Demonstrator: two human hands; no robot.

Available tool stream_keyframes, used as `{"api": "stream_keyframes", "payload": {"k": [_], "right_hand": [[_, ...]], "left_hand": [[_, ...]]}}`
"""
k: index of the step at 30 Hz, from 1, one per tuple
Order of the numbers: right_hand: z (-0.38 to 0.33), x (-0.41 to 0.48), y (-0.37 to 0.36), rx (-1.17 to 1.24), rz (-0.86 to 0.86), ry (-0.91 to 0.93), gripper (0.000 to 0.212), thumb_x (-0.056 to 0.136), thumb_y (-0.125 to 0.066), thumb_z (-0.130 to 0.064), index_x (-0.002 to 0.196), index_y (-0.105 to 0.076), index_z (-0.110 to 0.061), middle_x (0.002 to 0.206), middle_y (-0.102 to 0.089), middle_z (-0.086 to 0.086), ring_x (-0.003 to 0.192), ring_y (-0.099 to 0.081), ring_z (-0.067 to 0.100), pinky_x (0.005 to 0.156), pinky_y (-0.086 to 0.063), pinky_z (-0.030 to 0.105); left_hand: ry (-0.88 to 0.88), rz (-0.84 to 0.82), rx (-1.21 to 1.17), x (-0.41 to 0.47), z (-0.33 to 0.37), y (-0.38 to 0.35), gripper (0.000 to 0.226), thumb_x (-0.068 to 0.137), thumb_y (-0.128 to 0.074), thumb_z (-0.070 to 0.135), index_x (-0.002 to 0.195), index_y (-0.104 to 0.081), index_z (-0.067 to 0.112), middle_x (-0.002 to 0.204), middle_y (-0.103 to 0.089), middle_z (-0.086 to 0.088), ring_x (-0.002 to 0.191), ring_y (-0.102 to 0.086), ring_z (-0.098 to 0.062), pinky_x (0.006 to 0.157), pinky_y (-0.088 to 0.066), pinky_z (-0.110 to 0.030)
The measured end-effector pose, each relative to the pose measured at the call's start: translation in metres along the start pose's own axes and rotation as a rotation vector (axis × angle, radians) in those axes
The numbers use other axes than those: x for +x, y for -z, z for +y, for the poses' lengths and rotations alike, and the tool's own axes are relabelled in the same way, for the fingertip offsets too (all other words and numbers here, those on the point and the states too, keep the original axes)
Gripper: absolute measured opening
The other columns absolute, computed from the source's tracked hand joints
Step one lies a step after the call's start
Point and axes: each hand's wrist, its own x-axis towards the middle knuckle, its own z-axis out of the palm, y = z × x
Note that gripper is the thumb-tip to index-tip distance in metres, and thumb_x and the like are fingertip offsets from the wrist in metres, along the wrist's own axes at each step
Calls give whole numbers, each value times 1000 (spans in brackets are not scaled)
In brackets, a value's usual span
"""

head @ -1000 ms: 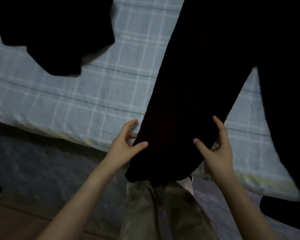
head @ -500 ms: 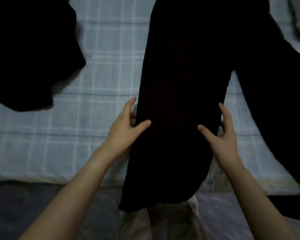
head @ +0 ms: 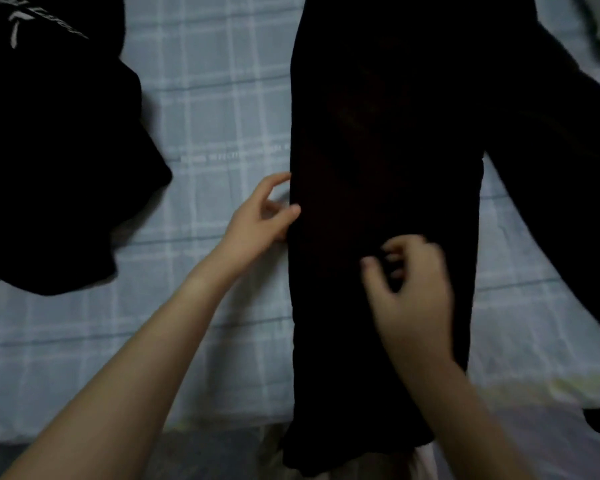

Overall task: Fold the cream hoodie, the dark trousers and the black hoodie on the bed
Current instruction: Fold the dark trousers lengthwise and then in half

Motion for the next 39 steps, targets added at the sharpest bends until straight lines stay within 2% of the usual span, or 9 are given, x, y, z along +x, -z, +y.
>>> {"api": "stream_keyframes", "payload": {"k": [6, 10, 14, 19, 22, 30, 34, 37, 39], "right_hand": [[-52, -6, -78, -241, -400, -135, 76, 82, -67, -57, 139, -29, -25, 127, -36, 5, 107, -47, 23, 82, -48, 32], [-51, -4, -82, -376, -462, -41, 85, 90, -64, -28, 147, -2, -39, 127, -30, 9, 94, -49, 25, 75, -45, 29], [-25, 13, -53, 45, -621, -35, 83, 89, -51, -6, 141, -18, -61, 108, -41, -4, 68, -54, 15, 56, -48, 19], [7, 47, -10, 603, -738, -177, 81, 86, -56, 9, 128, -51, -60, 123, -55, -30, 83, -63, -4, 68, -50, 6], [26, 57, 19, 835, -844, -298, 79, 85, -60, 6, 133, -52, -56, 132, -53, -1, 64, -51, 10, 61, -51, 20], [70, 62, 109, 1039, -798, -379, 76, 75, -61, 6, 129, -59, -48, 122, -66, 15, 94, -60, 35, 76, -49, 44], [108, 77, 173, 1145, -741, -436, 79, 79, -55, 28, 118, -70, -39, 122, -71, 6, 115, -66, 28, 95, -52, 51], [144, 103, 230, 1230, -607, -443, 74, 72, -59, 23, 122, -70, -30, 116, -72, 18, 110, -68, 31, 89, -56, 37], [179, 129, 263, 1169, -434, -437, 66, 68, -63, 14, 121, -71, -26, 110, -73, 20, 101, -72, 30, 78, -58, 28]], "left_hand": [[60, -120, 0, 63, 31, 7, 47, 97, -61, 17, 140, -45, 29, 96, -70, -7, 76, -70, -9, 68, -56, -22], [64, -168, 99, 71, 32, 7, 51, 94, -64, 12, 139, -47, 28, 112, -65, -25, 99, -68, -35, 81, -59, -42], [89, -157, 1, 75, 36, 8, 59, 88, -67, 3, 138, -49, 28, 98, -66, -10, 83, -71, -20, 68, -59, -28], [112, -113, -73, 80, 62, -16, 74, 85, -63, -1, 147, -39, 31, 116, -58, 6, 64, -67, -1, 58, -51, -19], [84, -88, -71, 80, 87, -50, 85, 83, -63, 0, 153, -29, 32, 124, -52, 15, 81, -68, -3, 62, -53, -19], [-142, -165, 23, 69, 160, -154, 95, 80, -70, -4, 153, -26, 37, 158, -29, 10, 136, -45, -23, 106, -47, -42], [-206, -202, 50, 74, 187, -221, 95, 77, -76, 7, 151, -30, 43, 157, -30, 11, 118, -59, -27, 91, -57, -39], [-251, -154, -5, 97, 201, -277, 91, 70, -80, 20, 147, -36, 45, 159, -29, -4, 90, -66, -14, 75, -57, -24], [-202, -105, -43, 124, 201, -316, 90, 72, -82, 25, 148, -37, 41, 159, -28, -7, 113, -61, -12, 86, -57, -27]]}}
